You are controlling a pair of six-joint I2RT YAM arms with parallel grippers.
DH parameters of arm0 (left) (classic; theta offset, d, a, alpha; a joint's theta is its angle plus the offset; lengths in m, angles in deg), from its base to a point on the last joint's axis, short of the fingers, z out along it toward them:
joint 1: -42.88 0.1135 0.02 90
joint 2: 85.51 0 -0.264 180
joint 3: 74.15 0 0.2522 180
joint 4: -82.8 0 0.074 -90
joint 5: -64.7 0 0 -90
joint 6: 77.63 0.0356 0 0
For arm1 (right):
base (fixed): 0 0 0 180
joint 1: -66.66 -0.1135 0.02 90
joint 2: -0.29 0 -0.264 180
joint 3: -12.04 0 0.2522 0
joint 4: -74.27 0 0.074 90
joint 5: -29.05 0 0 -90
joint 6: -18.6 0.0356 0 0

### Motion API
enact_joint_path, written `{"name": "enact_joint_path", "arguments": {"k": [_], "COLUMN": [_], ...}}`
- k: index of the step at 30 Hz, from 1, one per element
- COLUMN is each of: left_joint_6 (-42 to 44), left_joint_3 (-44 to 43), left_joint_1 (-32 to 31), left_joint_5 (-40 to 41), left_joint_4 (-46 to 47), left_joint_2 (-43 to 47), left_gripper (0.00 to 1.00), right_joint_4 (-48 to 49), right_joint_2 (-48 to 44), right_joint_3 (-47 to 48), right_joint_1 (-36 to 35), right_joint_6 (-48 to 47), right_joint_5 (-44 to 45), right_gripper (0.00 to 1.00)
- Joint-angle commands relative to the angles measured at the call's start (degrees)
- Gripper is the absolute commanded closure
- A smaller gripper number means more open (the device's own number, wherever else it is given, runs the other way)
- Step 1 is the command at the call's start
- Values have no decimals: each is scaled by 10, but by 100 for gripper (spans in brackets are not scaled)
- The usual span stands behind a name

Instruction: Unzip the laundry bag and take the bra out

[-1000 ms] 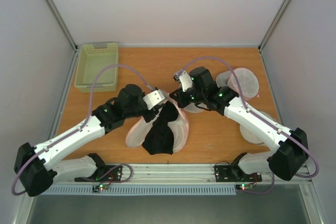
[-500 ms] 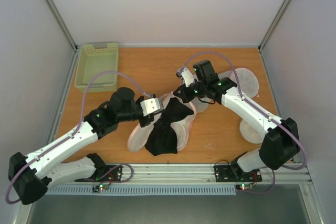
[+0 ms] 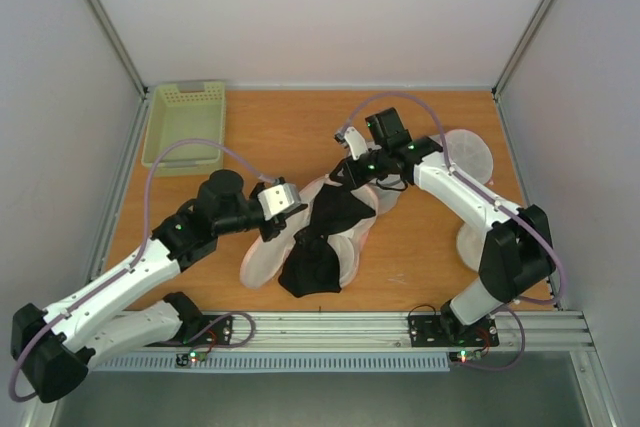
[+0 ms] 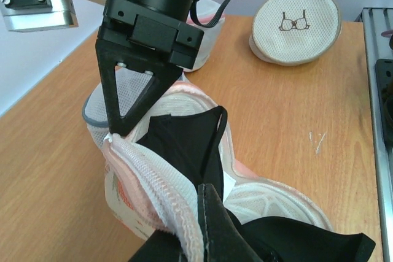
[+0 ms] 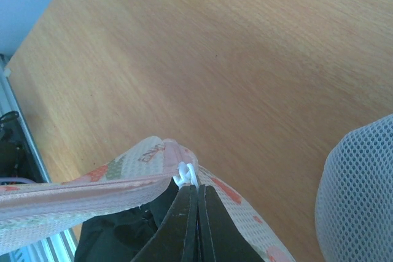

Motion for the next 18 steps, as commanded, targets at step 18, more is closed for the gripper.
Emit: {"name": "enact_joint_path", "arguments": {"k": [18], "left_joint_6": [-145], "left_joint_3": [-50], "left_joint_1": [124], "left_joint_5": [162], "left_joint_4": [167], "left_joint_2": [-201], "left_gripper": [99], "right_joint_4": [28], "right_joint_2": [-60], "right_joint_3": [-118], "right_joint_1": [30], "right_joint_6": [49], "right_joint_5": [-13], "right_gripper": [99]}}
